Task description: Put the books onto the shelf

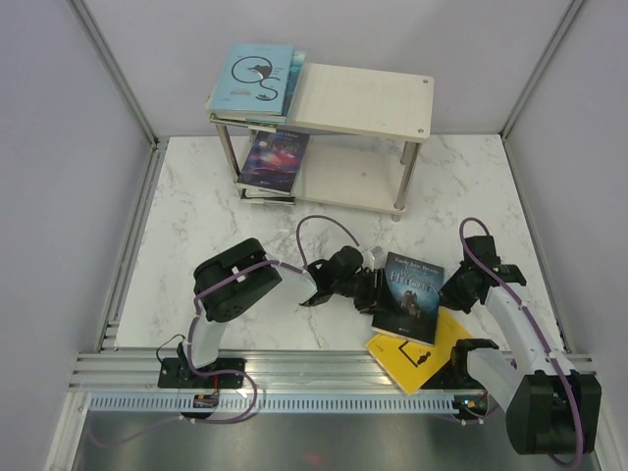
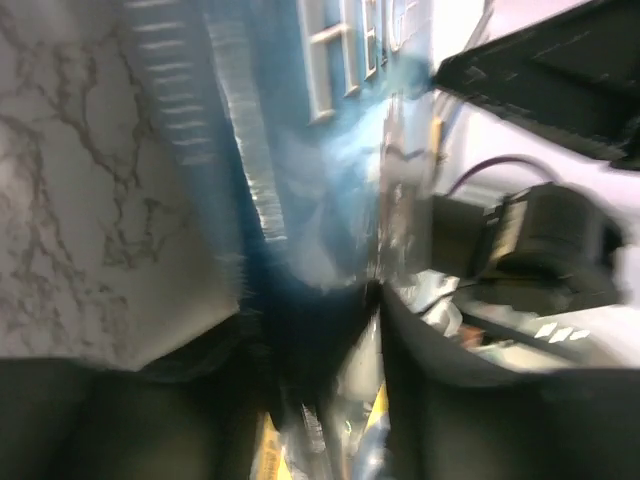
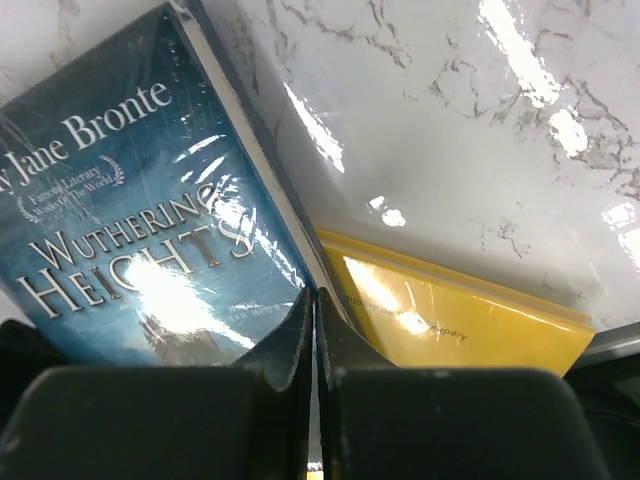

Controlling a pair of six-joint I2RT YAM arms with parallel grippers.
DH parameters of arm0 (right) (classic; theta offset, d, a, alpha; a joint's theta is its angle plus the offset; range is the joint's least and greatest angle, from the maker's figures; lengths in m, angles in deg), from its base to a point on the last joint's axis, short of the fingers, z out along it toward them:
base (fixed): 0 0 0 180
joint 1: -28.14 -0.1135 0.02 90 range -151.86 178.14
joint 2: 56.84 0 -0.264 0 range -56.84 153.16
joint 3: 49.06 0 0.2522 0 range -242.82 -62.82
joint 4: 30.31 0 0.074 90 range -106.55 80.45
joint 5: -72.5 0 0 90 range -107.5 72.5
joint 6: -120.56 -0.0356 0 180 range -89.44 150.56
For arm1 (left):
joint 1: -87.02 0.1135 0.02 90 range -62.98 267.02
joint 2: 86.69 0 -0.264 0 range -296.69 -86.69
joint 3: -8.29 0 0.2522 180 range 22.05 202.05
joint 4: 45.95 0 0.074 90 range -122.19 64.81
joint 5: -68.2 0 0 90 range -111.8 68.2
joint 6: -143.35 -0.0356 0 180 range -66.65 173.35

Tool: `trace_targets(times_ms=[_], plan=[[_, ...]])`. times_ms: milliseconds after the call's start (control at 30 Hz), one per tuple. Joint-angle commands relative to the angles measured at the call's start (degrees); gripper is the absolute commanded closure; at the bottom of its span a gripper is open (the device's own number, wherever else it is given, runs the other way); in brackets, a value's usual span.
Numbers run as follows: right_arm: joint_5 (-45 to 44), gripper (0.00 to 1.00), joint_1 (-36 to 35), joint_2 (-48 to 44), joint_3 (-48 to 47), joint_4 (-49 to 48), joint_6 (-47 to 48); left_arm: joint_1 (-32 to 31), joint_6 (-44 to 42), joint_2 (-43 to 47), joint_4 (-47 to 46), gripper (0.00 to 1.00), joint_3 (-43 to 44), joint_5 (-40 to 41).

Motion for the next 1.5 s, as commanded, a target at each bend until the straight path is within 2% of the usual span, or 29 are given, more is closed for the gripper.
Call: trace_targets(times_ms=[0,33,67,167,200,267,300,400,500,533,633,667,733,833,933,1000,1133,1200,1267,1400,1433,1467], plan=[[4.4,1.0,-0.3,-0.1,2.9,0.5,0.9,-0.5,1.5,1.1,-2.0,0.64,-0.1,1.6],[4.8,1.0,-0.2,-0.3,2.8,0.5,0.9,-0.5,1.7,1.3,-1.2,0.74,0.1,1.8],[5.4,1.0,-0.3,-0.4,2.4,0.4,1.0,-0.4,2.2,1.4,-0.8,0.97,0.4,2.0],[9.0,0.98,-0.2,-1.7,0.0,-0.8,1.1,-0.1,4.1,1.6,-1.3,0.98,0.4,1.7],[10.0,0.81,-0.3,-2.3,-2.2,-1.4,1.0,0.0,4.7,1.7,-2.0,0.98,0.5,0.9],[11.1,0.54,-0.3,-2.5,-6.6,-1.6,0.5,0.4,5.9,2.9,-2.1,0.98,0.5,-0.3],[11.2,0.32,-0.3,-2.3,-8.4,-1.6,0.4,0.4,6.0,3.9,-1.5,0.98,0.5,-0.5],[12.3,0.13,-0.3,-0.9,-15.8,-1.4,0.6,1.0,3.8,9.6,4.3,0.98,0.6,0.5],[13.5,0.03,-0.3,0.7,-23.5,-1.1,1.4,1.2,-1.5,17.7,14.6,0.98,1.7,2.6],[14.0,0.02,-0.3,1.0,-25.3,-1.1,1.3,1.3,-4.7,19.7,20.6,0.98,2.4,3.2],[16.1,0.02,-0.4,2.6,-32.1,-1.4,0.4,1.8,-11.1,28.8,30.9,0.98,5.7,7.5],[16.6,0.02,-0.4,3.1,-35.3,-1.3,0.2,2.5,-12.3,33.8,37.5,0.98,7.4,9.6],[17.7,0.02,-0.7,4.7,-38.5,-1.4,0.2,3.9,-15.4,38.4,42.8,0.98,9.4,10.6],[18.3,0.02,-0.8,6.8,-43.4,-1.6,-0.7,8.0,-19.9,45.0,52.3,0.98,14.8,10.1],[22.4,0.02,-1.0,7.9,-44.1,-6.9,-3.7,15.7,-23.5,47.2,61.0,0.98,24.5,5.7],[24.5,0.02,-1.2,8.6,-43.6,-12.3,-5.9,19.0,-25.4,46.8,65.5,0.98,29.0,2.5],[28.3,0.02,-1.6,9.4,-44.1,-18.8,-10.1,30.1,-27.0,43.7,70.7,0.98,45.3,-6.8],[30.9,0.03,-2.0,10.0,-43.9,-25.8,-11.8,34.2,-26.7,41.1,71.9,0.98,51.2,-10.2],[31.9,0.03,-2.9,11.1,-44.2,-29.4,-13.2,39.3,-26.4,35.8,72.2,0.98,60.3,-16.1],[31.8,0.03,-3.8,12.6,-43.9,-30.0,-13.4,47.5,-21.3,23.7,71.9,0.98,77.7,-23.6],[31.8,0.03,-4.1,12.6,-43.3,-30.1,-13.3,50.8,-19.3,20.6,70.8,0.98,85.0,-27.5],[31.8,0.03,-4.2,12.6,-42.9,-30.0,-13.3,52.5,-16.6,15.7,66.7,0.98,87.9,-29.3]])
